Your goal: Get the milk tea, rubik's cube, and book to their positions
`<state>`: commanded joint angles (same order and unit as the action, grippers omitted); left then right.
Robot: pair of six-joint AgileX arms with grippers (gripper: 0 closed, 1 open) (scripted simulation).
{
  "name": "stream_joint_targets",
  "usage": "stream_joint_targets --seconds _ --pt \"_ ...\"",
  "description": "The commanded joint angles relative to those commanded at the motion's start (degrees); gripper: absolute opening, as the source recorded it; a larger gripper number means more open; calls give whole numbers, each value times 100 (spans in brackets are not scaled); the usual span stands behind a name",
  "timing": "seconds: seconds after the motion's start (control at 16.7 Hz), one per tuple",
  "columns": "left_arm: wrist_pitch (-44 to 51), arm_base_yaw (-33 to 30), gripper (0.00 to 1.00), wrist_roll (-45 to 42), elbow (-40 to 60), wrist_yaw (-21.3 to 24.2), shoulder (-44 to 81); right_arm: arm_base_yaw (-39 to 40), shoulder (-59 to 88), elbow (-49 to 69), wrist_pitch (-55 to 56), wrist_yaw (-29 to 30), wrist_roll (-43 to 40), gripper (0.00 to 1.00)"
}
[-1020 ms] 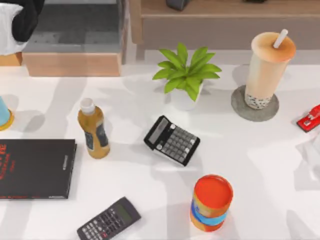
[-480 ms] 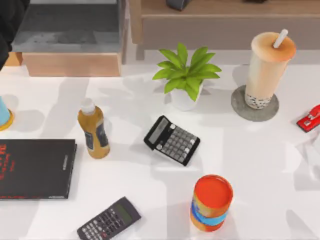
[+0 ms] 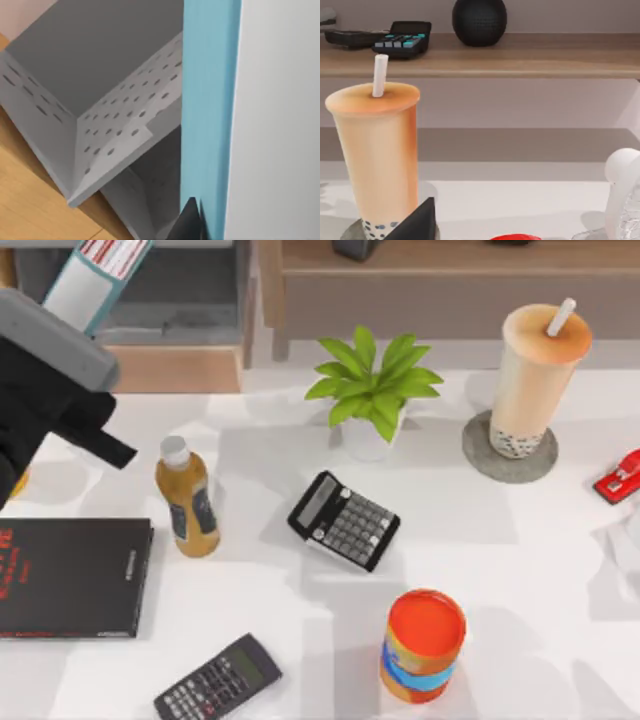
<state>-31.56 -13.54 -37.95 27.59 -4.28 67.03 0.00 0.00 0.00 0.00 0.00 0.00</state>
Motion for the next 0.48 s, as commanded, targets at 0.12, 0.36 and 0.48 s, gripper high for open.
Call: stream_joint_targets --seconds 0.12,0.36,0.48 --pt "95 97 0 -659 -737 32 -323 0 0 0 0 0 0 100" --pt "221 396 0 -2028 -1980 70 -779 0 0 0 0 0 0 100" --pt "231 587 0 -2726 -2420 78 -922 0 0 0 0 0 0 100"
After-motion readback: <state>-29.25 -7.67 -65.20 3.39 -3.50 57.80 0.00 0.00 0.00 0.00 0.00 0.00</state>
